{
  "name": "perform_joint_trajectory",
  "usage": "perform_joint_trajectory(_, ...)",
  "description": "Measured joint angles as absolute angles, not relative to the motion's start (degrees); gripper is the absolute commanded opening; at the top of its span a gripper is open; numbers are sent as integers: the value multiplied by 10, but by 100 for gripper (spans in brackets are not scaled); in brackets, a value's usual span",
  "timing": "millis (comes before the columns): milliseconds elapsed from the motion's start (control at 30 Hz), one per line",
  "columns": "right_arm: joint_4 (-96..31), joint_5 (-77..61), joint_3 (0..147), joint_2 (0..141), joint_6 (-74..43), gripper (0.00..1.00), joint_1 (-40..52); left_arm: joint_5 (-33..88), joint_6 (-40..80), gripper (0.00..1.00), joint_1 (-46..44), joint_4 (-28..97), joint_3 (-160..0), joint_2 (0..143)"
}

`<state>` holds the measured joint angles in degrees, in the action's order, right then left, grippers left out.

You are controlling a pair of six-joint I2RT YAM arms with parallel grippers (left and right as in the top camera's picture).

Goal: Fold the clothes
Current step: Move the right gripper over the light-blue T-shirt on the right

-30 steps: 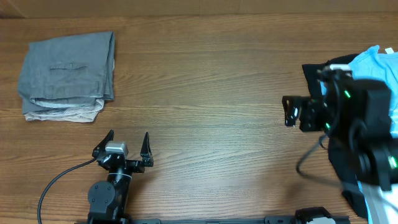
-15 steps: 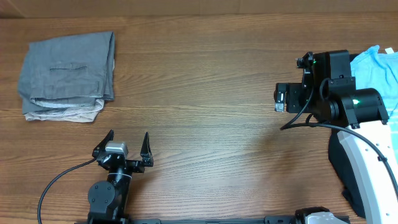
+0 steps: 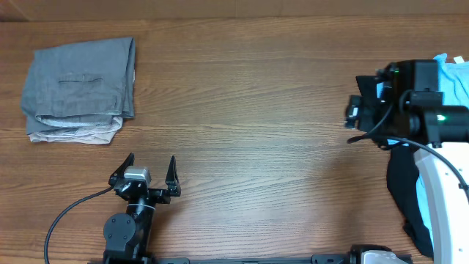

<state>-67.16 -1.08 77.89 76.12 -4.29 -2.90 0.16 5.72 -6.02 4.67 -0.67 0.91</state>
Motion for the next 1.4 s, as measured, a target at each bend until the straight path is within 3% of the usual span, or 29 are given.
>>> perform_joint_trajectory(400,-617,-11,779,762,-45,84,-109,1,57,100,-60,47,-7,9)
perform_joint_trajectory(1100,-562,41,779,874,-45,67,-115,2,57,100,-60,47,-7,9)
perform_joint_trajectory(1267,-546,49,779,905,-42,44,-124,2,57,100,-60,47,-7,9)
perform_joint_trajectory(1400,-531,51,779,922,-45,43,-142,1,57,100,-60,47,-7,9)
